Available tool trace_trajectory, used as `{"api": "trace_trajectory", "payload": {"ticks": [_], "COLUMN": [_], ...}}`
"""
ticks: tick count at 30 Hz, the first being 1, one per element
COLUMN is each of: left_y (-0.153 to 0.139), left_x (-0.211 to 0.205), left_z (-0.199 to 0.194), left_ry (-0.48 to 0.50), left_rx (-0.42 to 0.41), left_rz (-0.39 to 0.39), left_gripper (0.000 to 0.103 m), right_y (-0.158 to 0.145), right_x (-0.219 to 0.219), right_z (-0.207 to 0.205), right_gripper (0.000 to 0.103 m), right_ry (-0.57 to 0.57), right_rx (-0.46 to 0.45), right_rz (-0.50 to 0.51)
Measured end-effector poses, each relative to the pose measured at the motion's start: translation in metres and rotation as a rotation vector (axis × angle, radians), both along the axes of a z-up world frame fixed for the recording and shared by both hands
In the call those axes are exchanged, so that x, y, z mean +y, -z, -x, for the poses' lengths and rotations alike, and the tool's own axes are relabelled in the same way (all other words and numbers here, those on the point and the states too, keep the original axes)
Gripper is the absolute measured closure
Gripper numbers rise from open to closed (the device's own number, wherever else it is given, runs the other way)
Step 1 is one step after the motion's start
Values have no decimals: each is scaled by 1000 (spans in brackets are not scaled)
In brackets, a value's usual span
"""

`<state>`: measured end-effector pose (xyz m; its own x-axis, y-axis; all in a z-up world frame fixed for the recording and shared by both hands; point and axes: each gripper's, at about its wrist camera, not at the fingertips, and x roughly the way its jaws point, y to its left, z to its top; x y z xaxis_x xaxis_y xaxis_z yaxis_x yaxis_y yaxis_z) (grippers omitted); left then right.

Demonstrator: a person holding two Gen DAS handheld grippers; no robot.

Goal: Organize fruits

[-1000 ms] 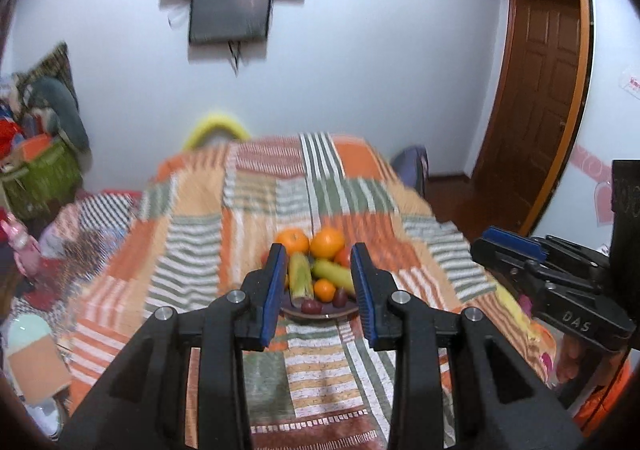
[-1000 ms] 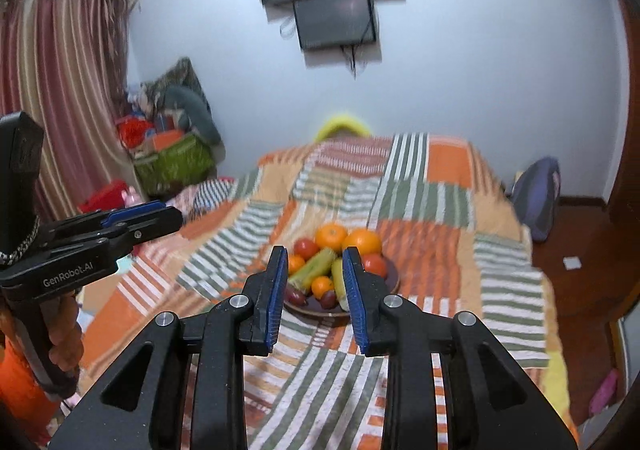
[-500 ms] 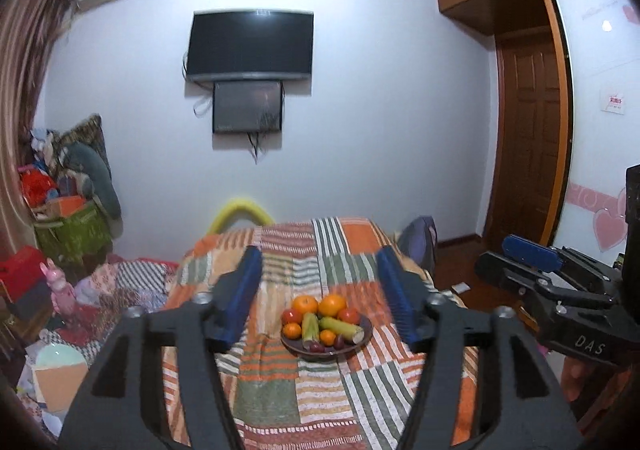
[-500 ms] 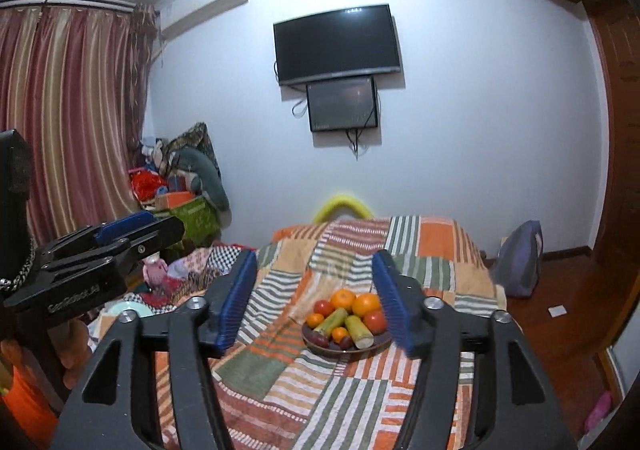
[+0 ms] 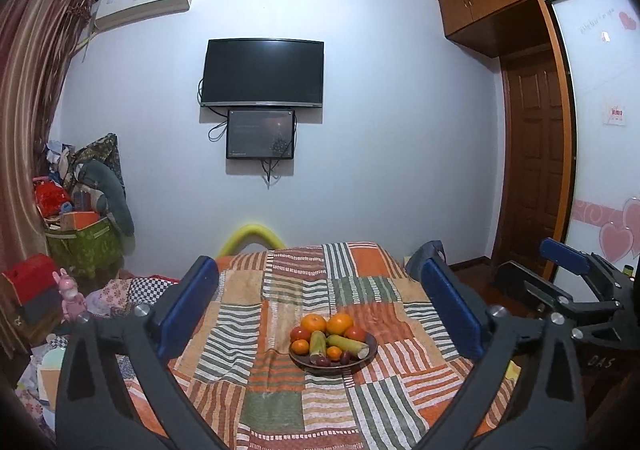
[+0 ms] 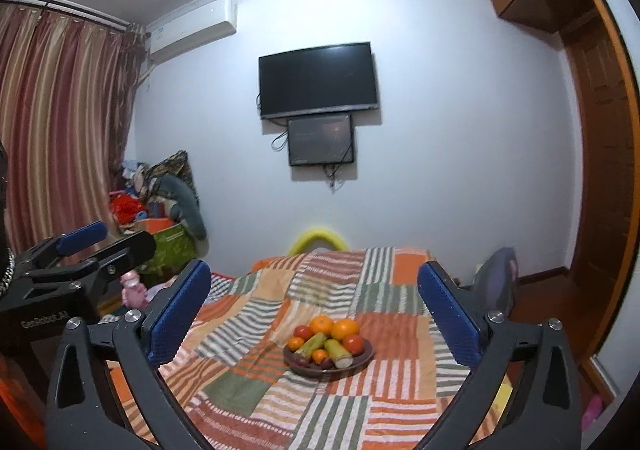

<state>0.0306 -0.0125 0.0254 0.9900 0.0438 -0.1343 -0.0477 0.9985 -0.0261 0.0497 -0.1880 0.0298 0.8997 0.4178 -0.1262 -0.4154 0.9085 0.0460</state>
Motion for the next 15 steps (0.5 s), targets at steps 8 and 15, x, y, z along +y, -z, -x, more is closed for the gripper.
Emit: {"api": "trace_trajectory", "payload": {"ticks": [8,15], "left_y": [0,2], "left_x": [-2,-3], "left_z": [2,0], "left_ry": [1,2], "left_rx": [0,7], "left_rz": [-3,-5], "left_gripper": [0,0], "right_y": [1,2], "right_x": [-1,-4], "right_z": [6,10], "right_gripper": [0,0], "right_ry": [18,24], "right_rx": [-13,-19], "right_rz": [2,-7]}}
